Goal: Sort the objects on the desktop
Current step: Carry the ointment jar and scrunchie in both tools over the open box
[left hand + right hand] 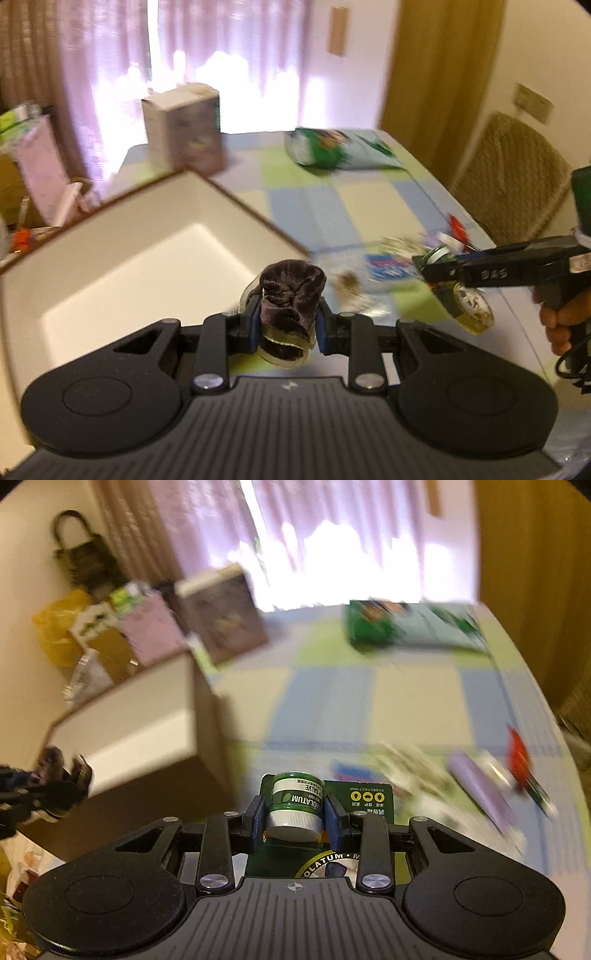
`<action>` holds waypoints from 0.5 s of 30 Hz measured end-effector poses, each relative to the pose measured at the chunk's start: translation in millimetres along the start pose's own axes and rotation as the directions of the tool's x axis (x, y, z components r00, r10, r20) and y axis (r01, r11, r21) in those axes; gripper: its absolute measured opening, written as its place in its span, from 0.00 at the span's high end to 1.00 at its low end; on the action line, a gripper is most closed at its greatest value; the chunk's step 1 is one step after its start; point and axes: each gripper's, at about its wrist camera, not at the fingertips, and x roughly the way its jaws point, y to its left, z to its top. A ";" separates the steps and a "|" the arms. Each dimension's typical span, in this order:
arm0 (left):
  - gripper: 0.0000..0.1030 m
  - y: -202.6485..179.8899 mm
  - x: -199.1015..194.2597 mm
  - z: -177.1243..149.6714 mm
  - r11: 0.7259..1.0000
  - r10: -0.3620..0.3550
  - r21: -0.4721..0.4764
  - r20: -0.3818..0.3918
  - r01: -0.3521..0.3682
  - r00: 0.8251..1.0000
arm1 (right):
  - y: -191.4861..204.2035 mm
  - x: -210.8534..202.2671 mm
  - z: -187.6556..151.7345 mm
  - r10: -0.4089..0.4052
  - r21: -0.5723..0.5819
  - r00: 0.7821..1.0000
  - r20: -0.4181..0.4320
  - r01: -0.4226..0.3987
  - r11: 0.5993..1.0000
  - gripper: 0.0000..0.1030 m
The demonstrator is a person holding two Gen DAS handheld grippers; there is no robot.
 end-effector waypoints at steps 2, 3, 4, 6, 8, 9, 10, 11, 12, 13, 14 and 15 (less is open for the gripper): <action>0.77 23.2 -5.4 1.8 0.999 0.040 -0.028 0.010 -0.040 0.999 | 24.1 4.8 15.5 0.046 -0.043 0.998 0.033 -0.044 0.998 0.65; 0.77 34.2 -7.2 2.6 0.997 0.062 -0.039 0.013 -0.061 0.998 | 35.6 7.2 23.0 0.073 -0.064 0.996 0.047 -0.070 0.996 0.65; 0.77 44.7 -7.9 3.3 0.995 0.084 -0.049 0.013 -0.083 0.996 | 48.1 10.5 31.2 0.102 -0.088 0.993 0.058 -0.097 0.991 0.65; 0.77 65.5 -5.1 4.7 0.989 0.124 -0.075 -0.005 -0.125 0.992 | 73.3 19.1 46.4 0.156 -0.135 0.986 0.066 -0.146 0.980 0.65; 0.77 85.1 0.7 6.0 0.983 0.157 -0.095 -0.025 -0.159 0.987 | 100.5 32.5 61.0 0.214 -0.193 0.975 0.059 -0.199 0.961 0.65; 0.77 93.6 5.0 7.0 0.979 0.173 -0.100 -0.034 -0.176 0.984 | 112.8 39.5 67.3 0.240 -0.222 0.969 0.054 -0.222 0.949 0.65; 0.77 102.2 9.3 7.9 0.976 0.189 -0.105 -0.043 -0.193 0.981 | 127.2 50.9 73.9 0.262 -0.255 0.964 0.041 -0.243 0.936 0.65; 0.77 110.2 14.5 8.1 0.972 0.202 -0.113 -0.055 -0.207 0.978 | 137.6 63.0 78.6 0.271 -0.274 0.962 0.022 -0.255 0.927 0.65; 0.77 117.8 20.5 7.7 0.968 0.212 -0.122 -0.070 -0.219 0.975 | 148.1 75.1 83.2 0.280 -0.294 0.960 0.002 -0.267 0.918 0.65; 0.77 125.4 26.5 7.3 0.964 0.222 -0.130 -0.085 -0.231 0.971 | 158.8 92.7 87.4 0.287 -0.310 0.957 -0.032 -0.282 0.908 0.65; 0.77 133.3 33.2 6.6 0.960 0.227 -0.144 -0.103 -0.240 0.969 | 165.9 109.7 89.1 0.284 -0.322 0.957 -0.066 -0.290 0.901 0.65; 0.76 141.6 40.4 5.7 0.956 0.226 -0.163 -0.123 -0.245 0.966 | 173.1 126.8 90.9 0.281 -0.333 0.955 -0.100 -0.298 0.895 0.65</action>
